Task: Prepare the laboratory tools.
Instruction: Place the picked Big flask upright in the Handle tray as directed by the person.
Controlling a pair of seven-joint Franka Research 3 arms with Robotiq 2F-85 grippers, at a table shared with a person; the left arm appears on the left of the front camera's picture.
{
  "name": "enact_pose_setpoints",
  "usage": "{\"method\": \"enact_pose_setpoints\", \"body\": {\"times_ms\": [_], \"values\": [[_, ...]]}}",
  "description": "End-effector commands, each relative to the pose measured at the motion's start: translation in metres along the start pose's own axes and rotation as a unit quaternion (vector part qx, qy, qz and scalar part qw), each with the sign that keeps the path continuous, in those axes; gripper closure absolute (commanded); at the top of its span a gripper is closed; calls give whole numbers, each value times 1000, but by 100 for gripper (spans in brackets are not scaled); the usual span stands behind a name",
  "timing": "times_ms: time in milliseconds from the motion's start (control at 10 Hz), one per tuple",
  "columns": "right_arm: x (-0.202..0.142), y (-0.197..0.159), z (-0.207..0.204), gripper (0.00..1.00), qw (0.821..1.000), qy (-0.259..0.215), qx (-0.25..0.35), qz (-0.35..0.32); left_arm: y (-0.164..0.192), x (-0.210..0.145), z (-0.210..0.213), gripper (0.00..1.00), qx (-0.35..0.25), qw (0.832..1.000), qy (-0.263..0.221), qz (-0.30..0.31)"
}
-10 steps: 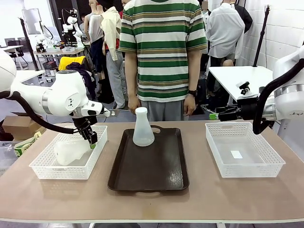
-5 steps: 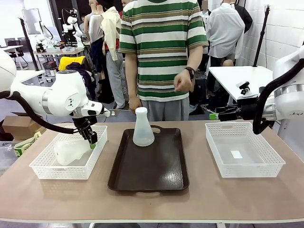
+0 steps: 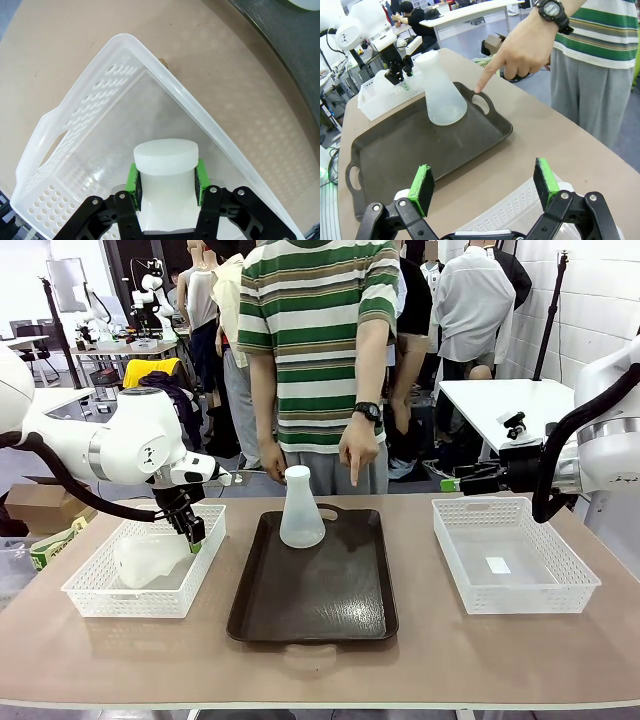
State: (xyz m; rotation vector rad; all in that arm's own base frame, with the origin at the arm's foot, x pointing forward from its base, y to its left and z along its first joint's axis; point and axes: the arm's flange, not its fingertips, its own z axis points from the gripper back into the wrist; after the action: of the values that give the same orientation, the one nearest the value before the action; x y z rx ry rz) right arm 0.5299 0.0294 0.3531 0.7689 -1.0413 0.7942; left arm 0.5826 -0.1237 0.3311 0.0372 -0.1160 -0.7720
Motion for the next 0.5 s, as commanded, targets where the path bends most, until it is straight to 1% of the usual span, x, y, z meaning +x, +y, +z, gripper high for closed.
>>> {"method": "enact_pose_setpoints", "body": {"times_ms": [0,400], "values": [[-1,0,0,0,1000,0,0,-1,2,1,-1,100,8,1000,-3,-4],[-1,0,0,0,1000,0,0,-1,2,1,-1,100,8,1000,-3,-4]]}}
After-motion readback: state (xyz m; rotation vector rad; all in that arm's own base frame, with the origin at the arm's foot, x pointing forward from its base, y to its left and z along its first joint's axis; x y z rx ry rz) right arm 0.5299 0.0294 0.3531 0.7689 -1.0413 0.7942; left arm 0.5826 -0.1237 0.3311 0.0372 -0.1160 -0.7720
